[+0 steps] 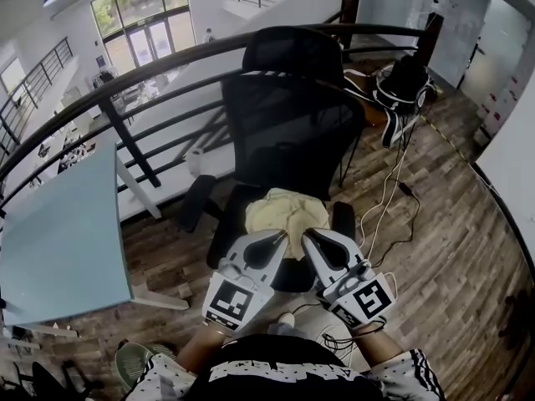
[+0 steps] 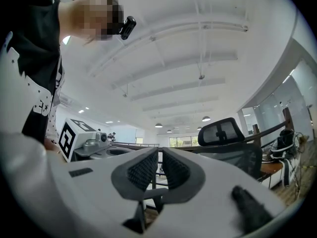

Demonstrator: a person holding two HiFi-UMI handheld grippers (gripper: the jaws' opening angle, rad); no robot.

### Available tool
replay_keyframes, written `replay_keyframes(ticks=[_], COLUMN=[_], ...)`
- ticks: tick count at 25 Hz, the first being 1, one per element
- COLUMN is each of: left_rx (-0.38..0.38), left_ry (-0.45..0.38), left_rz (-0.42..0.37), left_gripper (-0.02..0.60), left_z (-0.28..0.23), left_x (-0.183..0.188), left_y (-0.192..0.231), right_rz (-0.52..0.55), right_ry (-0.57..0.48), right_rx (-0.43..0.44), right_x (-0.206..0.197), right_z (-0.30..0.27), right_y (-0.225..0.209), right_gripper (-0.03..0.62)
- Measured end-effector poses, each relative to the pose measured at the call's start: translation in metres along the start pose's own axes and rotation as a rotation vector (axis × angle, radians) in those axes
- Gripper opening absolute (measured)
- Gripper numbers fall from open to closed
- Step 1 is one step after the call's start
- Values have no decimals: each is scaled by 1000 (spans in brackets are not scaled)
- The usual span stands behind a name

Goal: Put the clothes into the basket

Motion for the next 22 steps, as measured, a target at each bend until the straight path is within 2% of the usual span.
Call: replay_keyframes(ticks=[13,18,22], left_rx=[-18,-29,-60], left_ry=[10,18,14], left_rz=[-10,-12,-8], left_gripper=[14,14,14], left_z=[-30,-33,-40], left_x=[6,-2,-10], left_y=[-8,5,23], right_rz=[-38,-34,-37], right_ry=[-25,-16,-47], right_rx=[-4,-30,-52], right_x=[7,3,5], right_z=[8,-3,-19], right_y=[-26,-32,-34], right_gripper=[31,31,31])
Point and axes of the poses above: the fingertips, and each gripper's own axes: z backward along the fingers, y to its left, x out of its top, the point moved 7 cm from there along z, backward along the fingers, and after that the axes turned 10 degrees about -z, right-handed, at the moved point
